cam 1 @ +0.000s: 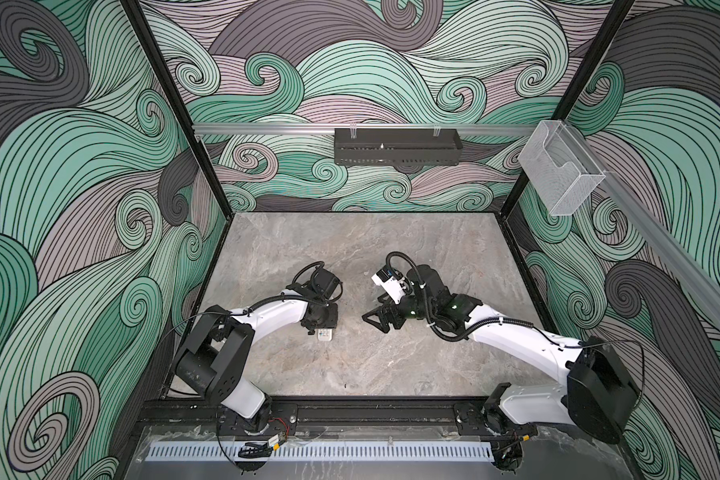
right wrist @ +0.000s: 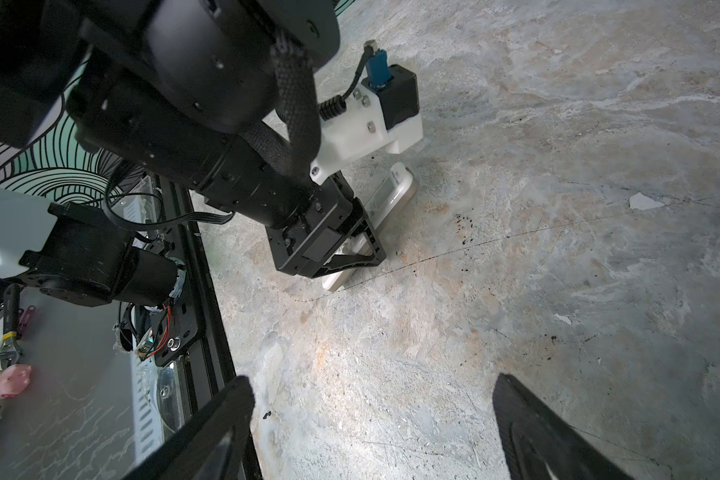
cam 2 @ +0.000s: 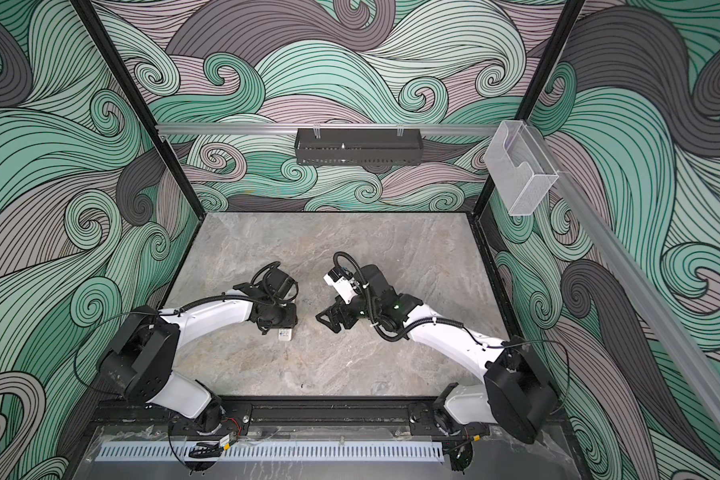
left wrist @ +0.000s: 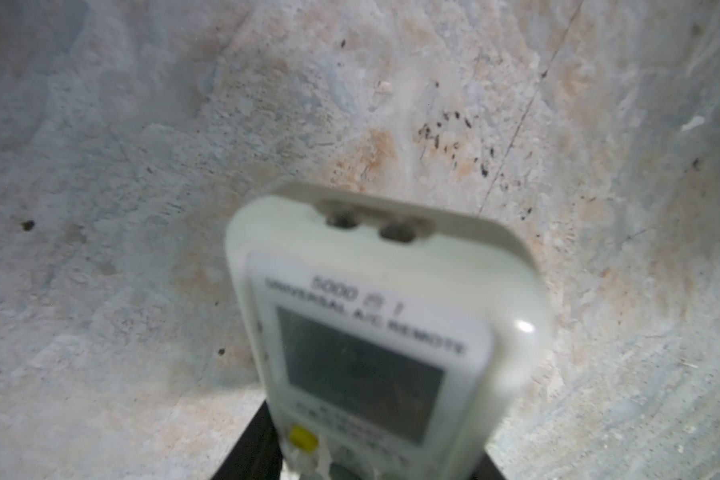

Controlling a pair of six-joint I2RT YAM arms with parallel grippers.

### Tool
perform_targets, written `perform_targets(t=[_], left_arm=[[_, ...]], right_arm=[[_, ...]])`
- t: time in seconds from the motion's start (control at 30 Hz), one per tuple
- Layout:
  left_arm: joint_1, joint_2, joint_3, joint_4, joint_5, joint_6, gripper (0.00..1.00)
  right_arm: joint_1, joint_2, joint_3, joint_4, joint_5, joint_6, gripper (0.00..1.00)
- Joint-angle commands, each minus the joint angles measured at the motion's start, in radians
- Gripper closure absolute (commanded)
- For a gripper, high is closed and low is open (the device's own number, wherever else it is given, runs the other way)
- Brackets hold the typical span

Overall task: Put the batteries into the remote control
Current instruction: 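Lower the remote onto the table with the left gripper while the right gripper releases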

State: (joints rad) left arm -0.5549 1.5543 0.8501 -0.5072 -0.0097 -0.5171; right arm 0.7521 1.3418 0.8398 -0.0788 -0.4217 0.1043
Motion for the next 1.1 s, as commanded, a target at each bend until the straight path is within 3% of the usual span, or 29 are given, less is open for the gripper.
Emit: perform_targets(t=[0.0,0.47,0.97,1.07], left_arm=[[-0.017,0.039,0.015,-0.004,-0.036,-0.024,1.0],[-0.043,0.094,0.026,-0.007,-0.081,-0.058,0.93],[-0.048,0.078,0.03,-0.019,-0.086,-0.063,0.7],[-0.048,0.063,0.032,-0.027,-0.088,-0.063,0.59]], right_arm=[[-0.004,0.014,0.009,-0.001,0.008,-0.017,0.09],[-0.005,0.007,-0.005,0.008,0.024,-0.014,0.06],[-0.005,-0.02,-0.023,0.007,0.035,-0.014,0.05],[-0.005,-0.022,-0.024,0.006,0.035,-0.014,0.05]])
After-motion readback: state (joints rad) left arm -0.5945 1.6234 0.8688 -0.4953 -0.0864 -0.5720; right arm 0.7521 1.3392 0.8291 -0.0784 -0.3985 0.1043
